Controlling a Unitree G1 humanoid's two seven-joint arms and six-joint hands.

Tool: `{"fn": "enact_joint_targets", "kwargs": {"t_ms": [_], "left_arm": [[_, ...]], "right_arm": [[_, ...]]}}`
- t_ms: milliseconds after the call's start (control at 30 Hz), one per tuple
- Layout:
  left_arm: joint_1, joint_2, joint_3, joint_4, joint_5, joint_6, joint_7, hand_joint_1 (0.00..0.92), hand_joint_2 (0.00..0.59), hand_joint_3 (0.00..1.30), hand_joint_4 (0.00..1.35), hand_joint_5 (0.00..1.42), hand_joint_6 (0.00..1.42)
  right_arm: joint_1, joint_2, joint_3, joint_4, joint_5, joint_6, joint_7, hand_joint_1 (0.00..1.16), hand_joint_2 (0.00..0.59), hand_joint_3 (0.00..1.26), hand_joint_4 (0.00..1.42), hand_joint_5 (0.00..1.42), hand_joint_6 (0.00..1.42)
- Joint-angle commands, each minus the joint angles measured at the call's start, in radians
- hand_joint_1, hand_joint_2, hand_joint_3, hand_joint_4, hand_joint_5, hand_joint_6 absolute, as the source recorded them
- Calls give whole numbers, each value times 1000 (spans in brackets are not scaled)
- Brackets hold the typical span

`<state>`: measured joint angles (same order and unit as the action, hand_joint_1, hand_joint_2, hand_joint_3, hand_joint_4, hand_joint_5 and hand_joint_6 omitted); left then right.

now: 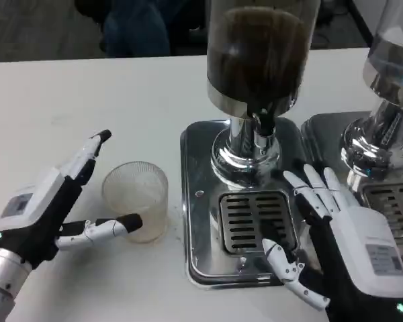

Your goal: Grasp the cup under the faucet to collect the drink, then remove the cup.

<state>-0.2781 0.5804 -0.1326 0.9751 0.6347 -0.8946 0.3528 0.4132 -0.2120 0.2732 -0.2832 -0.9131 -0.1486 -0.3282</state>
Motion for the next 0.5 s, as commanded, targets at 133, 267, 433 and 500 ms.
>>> {"fn": "enact_joint_targets", "kwargs": {"t_ms": [133,267,433,500], "left_arm": [[-76,7,-49,73,-16,-35,-5,221,20,2,18,225,210],[-106,5,-71,107,-21,-35,-21,245,27,40,61,269,245],[-133,1,-91,139,-34,-29,-36,271,27,65,94,309,278],[-139,-3,-95,151,-40,-28,-40,282,30,82,114,336,295]], "right_arm": [[-9,-2,3,-10,9,-10,-21,236,453,192,72,14,80],[-16,6,8,-12,13,-16,-34,236,453,200,85,15,80],[-18,10,12,-11,20,-16,-39,237,453,209,96,25,80],[-19,11,12,-10,27,-19,-36,237,453,215,105,34,80]]}}
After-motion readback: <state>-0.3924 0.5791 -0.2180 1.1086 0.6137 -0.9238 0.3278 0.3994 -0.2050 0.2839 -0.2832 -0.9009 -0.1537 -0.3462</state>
